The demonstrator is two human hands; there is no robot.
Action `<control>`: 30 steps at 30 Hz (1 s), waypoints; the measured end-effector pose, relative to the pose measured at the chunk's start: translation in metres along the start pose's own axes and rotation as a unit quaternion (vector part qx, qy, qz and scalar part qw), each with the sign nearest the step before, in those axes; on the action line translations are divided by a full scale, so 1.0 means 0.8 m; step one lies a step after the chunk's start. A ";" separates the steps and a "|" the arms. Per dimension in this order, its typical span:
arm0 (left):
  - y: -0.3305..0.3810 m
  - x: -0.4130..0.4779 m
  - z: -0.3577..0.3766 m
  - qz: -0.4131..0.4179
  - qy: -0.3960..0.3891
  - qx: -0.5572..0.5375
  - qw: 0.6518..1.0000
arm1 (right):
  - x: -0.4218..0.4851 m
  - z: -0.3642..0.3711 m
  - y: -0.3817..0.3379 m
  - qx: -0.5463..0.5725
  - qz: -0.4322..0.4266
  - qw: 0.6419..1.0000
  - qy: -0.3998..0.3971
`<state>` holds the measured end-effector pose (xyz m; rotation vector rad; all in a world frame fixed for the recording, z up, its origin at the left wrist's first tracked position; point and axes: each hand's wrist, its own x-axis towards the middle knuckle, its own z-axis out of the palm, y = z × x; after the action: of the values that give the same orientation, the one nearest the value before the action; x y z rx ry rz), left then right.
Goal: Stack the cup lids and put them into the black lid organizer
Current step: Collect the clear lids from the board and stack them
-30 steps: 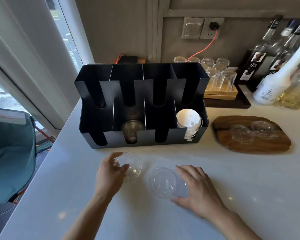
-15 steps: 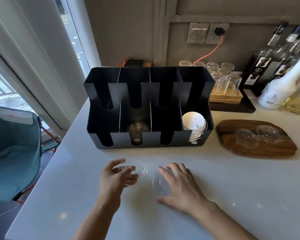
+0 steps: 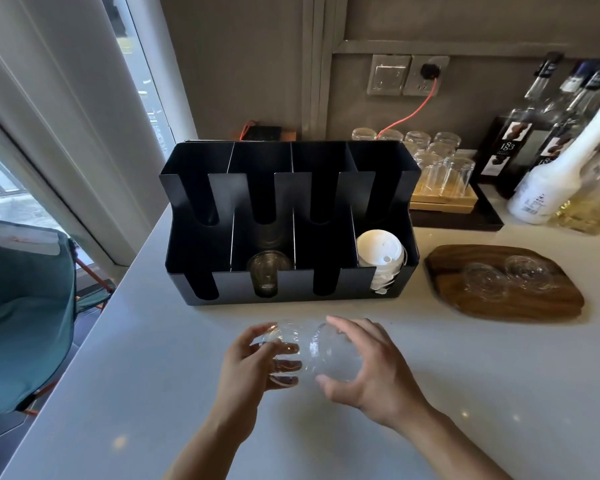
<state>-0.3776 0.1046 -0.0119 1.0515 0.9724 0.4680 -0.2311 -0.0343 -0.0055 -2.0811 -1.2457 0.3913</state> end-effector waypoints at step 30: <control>0.004 0.021 0.157 0.007 -0.167 0.066 0.984 | -0.023 -0.101 0.106 0.063 0.098 0.983 0.141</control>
<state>-0.2621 0.0541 0.0027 1.2116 0.7044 0.2303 -0.1388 -0.1093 -0.0059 -2.0720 -0.8336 0.2448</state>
